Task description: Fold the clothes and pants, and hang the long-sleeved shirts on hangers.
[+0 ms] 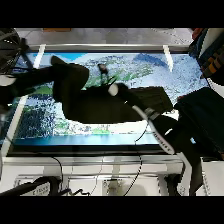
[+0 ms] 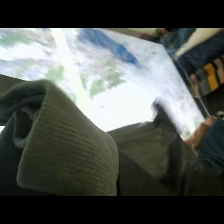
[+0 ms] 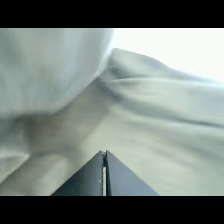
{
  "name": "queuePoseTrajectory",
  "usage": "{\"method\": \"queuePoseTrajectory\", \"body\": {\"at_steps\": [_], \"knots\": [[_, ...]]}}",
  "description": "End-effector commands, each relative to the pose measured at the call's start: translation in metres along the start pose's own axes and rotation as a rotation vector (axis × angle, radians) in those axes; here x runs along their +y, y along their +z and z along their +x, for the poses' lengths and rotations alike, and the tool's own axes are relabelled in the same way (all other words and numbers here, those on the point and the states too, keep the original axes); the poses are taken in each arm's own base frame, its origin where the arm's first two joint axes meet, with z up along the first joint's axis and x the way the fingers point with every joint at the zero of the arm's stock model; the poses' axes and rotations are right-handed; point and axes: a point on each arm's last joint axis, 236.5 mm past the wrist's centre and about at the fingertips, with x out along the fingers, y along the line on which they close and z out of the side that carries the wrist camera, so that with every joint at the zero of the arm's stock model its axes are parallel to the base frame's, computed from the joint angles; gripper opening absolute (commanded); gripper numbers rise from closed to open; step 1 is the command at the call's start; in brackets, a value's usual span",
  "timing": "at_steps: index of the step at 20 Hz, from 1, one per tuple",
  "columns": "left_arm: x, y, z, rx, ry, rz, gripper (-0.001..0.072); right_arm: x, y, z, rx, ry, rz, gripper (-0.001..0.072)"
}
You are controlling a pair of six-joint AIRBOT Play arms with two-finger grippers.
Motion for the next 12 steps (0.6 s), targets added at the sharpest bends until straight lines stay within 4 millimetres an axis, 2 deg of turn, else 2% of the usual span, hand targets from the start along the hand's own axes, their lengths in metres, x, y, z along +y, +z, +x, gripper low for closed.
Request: {"method": "queuePoseTrajectory", "body": {"at_steps": [1,4,5,6,7,9,11,12], "knots": [[-0.023,-0.05,0.062,0.083,-0.044,-0.037,0.0018,-0.064,0.039,-0.073,0.015,-0.101,0.043,0.0039],[-0.049,-0.115,0.1,0.232,-0.113,-0.05,0.0021,-0.098,0.077,-0.134,-0.066,-0.165,0.063,0.0039],[-0.055,-0.133,0.106,0.275,-0.133,-0.054,0.0113,-0.106,0.084,-0.15,-0.081,-0.177,0.073,0.0039],[-0.062,-0.146,0.109,0.312,-0.156,-0.059,0.042,-0.113,0.088,-0.162,-0.087,-0.187,0.084,0.0039],[-0.066,-0.154,0.108,0.34,-0.176,-0.062,0.0697,-0.117,0.089,-0.171,-0.085,-0.195,0.091,0.0039],[-0.068,-0.154,0.101,0.362,-0.199,-0.069,0.0701,-0.127,0.086,-0.18,-0.069,-0.212,0.104,0.0038],[-0.049,-0.14,0.087,0.354,-0.187,-0.076,0.0694,-0.136,0.082,-0.183,-0.048,-0.237,0.103,0.0039],[-0.034,-0.132,0.075,0.358,-0.171,-0.073,0.062,-0.137,0.08,-0.183,-0.041,-0.246,0.099,0.0039]]}}
